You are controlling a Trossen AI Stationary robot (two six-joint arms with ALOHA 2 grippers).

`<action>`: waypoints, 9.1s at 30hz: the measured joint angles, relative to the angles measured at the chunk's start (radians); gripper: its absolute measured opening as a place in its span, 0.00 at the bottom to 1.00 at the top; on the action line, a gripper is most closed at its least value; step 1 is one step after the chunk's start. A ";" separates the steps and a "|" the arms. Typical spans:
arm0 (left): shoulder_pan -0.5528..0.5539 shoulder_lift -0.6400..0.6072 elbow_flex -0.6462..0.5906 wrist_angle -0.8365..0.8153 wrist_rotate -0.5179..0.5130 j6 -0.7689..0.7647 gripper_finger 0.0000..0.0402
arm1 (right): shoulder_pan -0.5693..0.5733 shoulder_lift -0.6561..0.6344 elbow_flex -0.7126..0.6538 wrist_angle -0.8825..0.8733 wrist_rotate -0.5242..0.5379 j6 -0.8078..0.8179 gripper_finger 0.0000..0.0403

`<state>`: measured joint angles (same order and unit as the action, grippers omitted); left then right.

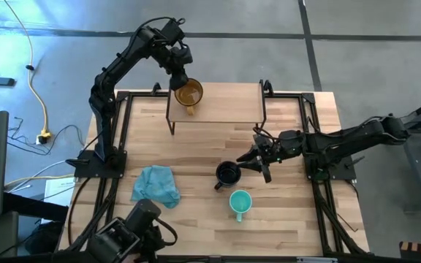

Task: Stack small to large cups/mugs on shelf
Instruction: Put the yellow cup on the shelf, then put the black cup on the shelf

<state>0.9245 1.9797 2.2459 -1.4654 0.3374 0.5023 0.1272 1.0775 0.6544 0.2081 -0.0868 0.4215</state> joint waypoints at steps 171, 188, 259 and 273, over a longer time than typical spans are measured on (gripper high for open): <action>-0.011 0.049 0.049 -0.092 -0.001 0.082 0.09 | 0.011 0.000 0.000 -0.047 0.001 -0.060 0.24; -0.011 0.049 0.049 -0.078 -0.011 0.077 0.09 | 0.011 0.000 0.000 -0.046 0.001 -0.056 0.24; -0.678 -0.314 0.038 0.209 -0.098 -0.387 0.09 | 0.014 -0.167 0.148 0.169 -0.048 -0.300 0.24; -0.986 -0.315 -0.290 0.432 -0.228 -0.558 0.09 | 0.070 -0.470 0.165 -0.207 -0.021 -0.240 0.24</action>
<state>-0.0618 1.6650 1.9563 -1.0335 0.1093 -0.0557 0.1975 0.6072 0.8196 0.0008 -0.1080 0.1819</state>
